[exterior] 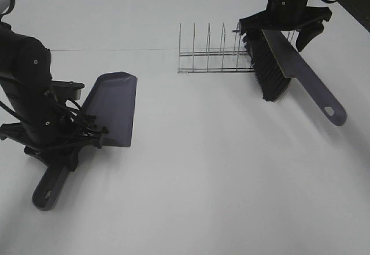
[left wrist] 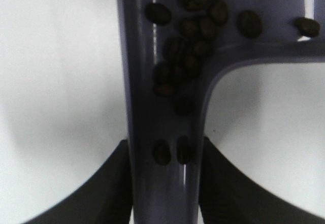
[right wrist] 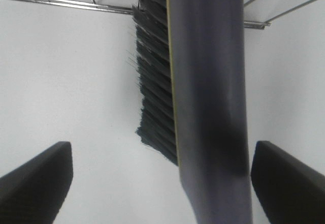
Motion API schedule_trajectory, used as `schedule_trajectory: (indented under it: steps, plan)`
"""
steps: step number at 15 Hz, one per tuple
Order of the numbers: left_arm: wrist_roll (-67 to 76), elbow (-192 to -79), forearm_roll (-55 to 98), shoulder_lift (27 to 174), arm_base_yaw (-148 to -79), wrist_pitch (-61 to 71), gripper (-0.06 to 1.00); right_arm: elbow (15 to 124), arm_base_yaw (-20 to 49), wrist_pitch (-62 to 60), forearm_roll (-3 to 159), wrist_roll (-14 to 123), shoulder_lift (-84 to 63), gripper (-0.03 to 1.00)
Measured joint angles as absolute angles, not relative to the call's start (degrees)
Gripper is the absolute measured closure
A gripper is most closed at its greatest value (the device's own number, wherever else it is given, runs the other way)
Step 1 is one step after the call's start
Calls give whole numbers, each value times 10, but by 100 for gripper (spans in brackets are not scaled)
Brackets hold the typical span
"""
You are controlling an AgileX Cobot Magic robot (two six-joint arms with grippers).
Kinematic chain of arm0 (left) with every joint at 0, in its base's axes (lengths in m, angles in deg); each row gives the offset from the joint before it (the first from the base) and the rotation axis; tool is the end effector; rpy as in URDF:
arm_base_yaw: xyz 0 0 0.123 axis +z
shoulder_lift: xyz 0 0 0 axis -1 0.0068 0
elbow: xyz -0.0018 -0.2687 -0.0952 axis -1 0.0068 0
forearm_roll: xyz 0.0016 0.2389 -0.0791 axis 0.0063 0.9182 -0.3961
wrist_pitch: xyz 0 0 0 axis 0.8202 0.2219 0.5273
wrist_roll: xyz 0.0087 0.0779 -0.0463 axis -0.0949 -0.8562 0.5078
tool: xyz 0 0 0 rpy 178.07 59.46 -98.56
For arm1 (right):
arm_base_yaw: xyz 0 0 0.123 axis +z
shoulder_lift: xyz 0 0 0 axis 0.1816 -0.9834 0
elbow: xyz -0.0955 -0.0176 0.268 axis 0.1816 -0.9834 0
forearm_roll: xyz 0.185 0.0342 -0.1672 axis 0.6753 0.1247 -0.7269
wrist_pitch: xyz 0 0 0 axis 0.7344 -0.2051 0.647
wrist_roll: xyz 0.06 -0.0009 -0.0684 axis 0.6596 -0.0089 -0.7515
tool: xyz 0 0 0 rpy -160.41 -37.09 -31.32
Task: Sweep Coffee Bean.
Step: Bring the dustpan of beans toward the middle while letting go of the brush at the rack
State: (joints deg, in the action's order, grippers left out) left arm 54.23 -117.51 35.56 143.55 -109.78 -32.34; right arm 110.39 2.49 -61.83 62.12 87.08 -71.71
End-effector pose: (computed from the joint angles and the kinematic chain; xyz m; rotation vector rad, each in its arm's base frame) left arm 0.3178 -0.1162 0.0922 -0.1423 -3.1296 -0.0140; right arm 0.4850 0.0990 0.1984 -0.1329 2.8961 -0.1394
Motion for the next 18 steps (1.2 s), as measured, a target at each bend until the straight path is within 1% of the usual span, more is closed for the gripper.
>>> schedule_trajectory:
  steps: [6,8,10,14,15,18]
  plan:
    - [542,-1175,356,1436,-1098,-323,59,1104,25,-620,658,839,-600,14]
    - [542,-1175,356,1436,-1098,-323,59,1075,25,-618,676,827,-540,15]
    - [542,-1175,356,1436,-1098,-323,59,996,25,-618,680,822,-467,16]
    - [542,-1175,356,1436,-1098,-323,59,783,25,-619,682,813,-314,17]
    - [542,-1175,356,1436,-1098,-323,59,761,25,-619,682,813,-294,17]
    - [542,-1175,356,1436,-1098,-323,59,619,25,-620,685,813,-184,17]
